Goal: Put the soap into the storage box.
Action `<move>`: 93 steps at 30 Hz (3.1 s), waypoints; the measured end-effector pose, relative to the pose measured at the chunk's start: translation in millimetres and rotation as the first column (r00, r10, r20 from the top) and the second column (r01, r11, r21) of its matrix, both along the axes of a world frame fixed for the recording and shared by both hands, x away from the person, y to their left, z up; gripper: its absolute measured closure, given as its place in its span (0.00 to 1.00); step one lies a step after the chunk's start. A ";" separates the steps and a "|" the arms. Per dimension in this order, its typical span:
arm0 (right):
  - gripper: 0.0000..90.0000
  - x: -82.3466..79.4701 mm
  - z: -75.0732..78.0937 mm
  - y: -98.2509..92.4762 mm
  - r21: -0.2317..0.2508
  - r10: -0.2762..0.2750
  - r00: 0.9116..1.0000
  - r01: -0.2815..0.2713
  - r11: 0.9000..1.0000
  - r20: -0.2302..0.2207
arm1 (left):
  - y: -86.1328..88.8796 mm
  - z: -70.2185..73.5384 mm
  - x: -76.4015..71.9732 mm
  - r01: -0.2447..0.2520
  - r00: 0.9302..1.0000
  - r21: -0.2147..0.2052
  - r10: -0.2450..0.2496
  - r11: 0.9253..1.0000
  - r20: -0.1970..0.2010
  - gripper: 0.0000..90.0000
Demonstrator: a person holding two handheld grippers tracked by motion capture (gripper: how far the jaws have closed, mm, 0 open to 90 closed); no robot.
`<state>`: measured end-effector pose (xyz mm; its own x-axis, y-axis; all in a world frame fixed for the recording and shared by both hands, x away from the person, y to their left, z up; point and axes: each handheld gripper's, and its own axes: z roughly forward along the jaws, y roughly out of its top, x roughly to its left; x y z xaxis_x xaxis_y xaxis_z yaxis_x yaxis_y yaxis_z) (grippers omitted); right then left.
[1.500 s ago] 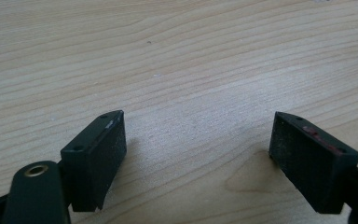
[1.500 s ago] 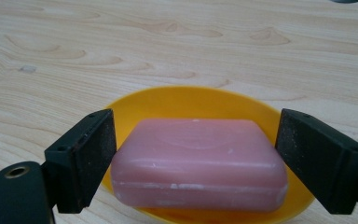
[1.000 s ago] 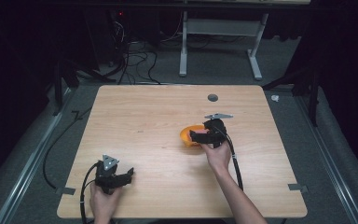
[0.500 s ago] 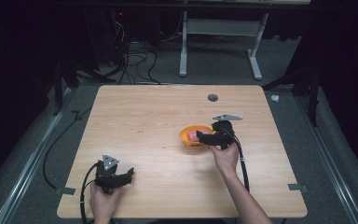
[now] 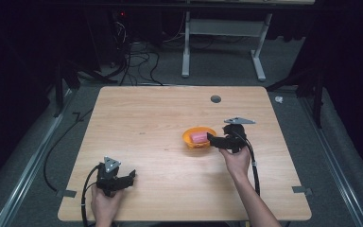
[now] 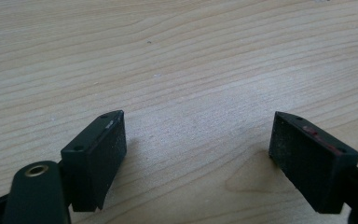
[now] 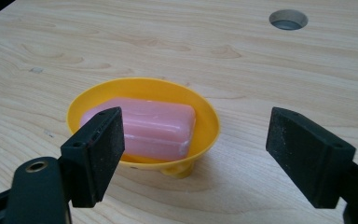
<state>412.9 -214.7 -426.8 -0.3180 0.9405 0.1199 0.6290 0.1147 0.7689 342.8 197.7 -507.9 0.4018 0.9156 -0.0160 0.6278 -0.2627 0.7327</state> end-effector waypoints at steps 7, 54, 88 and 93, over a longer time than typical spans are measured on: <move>0.24 -4.9 2.2 -9.1 -0.014 0.000 1.000 0.000 1.000 0.016 | 0.0 0.0 0.0 0.000 1.000 0.000 0.000 1.000 0.000 0.21; 0.28 -51.8 0.0 -78.1 0.030 -0.067 0.995 0.065 0.997 0.070 | 0.0 0.0 0.0 0.000 1.000 0.000 0.000 1.000 0.000 0.21; 0.29 -69.5 -29.5 -101.4 0.082 -0.105 0.994 0.103 0.991 0.031 | -0.3 -0.2 0.0 -0.003 1.000 -0.004 0.003 1.000 0.002 0.21; 0.29 -70.6 -34.3 -102.5 0.083 -0.113 0.993 0.111 0.990 0.020 | -0.2 -0.1 0.0 -0.002 1.000 -0.002 0.002 1.000 0.001 0.21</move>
<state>342.3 -317.3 -461.2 -0.2149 0.9577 0.1912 0.6149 -0.0194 0.7883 342.8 197.6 -508.0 0.4002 0.9163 -0.0173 0.6276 -0.2602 0.7337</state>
